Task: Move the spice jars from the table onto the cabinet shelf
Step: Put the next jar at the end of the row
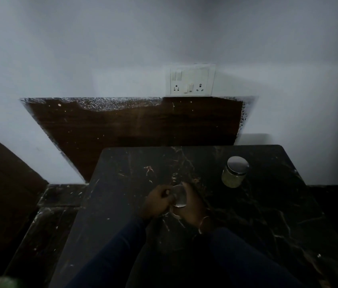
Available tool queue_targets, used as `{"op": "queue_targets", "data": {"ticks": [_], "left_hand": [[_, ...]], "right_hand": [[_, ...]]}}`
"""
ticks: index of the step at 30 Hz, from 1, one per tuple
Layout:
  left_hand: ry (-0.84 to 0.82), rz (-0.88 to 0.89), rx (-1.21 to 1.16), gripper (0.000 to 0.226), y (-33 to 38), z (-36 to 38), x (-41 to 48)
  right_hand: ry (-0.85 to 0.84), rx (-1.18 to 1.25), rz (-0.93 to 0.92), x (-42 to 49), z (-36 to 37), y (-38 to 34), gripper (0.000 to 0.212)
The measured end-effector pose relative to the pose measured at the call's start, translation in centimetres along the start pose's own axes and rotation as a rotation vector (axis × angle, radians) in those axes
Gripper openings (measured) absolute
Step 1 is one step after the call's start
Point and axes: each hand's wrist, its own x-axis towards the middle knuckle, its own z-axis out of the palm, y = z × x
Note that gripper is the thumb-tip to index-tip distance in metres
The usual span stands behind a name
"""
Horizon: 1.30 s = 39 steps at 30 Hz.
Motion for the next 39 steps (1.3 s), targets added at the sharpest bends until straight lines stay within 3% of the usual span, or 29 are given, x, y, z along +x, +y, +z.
{"op": "queue_targets", "data": {"ticks": [1,4,5,7,8,14,19,23,29,34,39], "left_hand": [[0.01,-0.027,-0.156,0.019,0.2,-0.2,-0.7],[-0.029,-0.073,-0.498,0.037,1.1,-1.3,-2.3],[-0.051,-0.074,-0.57,0.041,1.3,-1.5,-2.6],[-0.086,-0.103,-0.695,0.045,2.3,-1.6,-3.1],[-0.099,-0.127,-0.757,0.046,2.9,-1.5,-3.3],[-0.155,-0.074,-1.002,0.05,5.7,-0.6,-3.3],[-0.115,0.054,-0.817,0.052,6.1,-0.2,-3.3],[-0.15,0.099,-0.761,0.04,5.9,0.0,-3.2],[-0.222,0.156,-0.632,0.068,5.8,-0.2,-3.4],[-0.224,0.246,-0.435,0.081,7.1,-1.2,-3.2],[-0.148,0.413,-0.332,0.082,9.6,-2.1,-3.2]], "right_hand": [[0.035,0.046,0.02,-0.1,0.0,-0.2,0.081],[0.32,0.138,0.23,-0.3,-0.9,-2.5,0.049],[0.241,0.291,0.235,-0.2,-2.0,-2.8,0.041],[-0.02,0.642,0.156,-0.2,-4.7,-3.3,0.046],[-0.055,0.719,0.119,-0.3,-5.9,-3.7,0.051],[-0.006,0.743,-0.02,-0.1,-7.1,-6.1,0.053],[0.07,0.721,-0.008,-0.1,-7.2,-6.8,0.065],[0.091,0.697,0.012,-0.1,-7.1,-7.0,0.05],[0.111,0.712,0.048,-0.1,-7.6,-7.3,0.045],[0.135,0.69,0.03,0.0,-8.8,-8.1,0.053],[0.106,0.548,-0.023,0.1,-11.6,-10.2,0.05]]}}
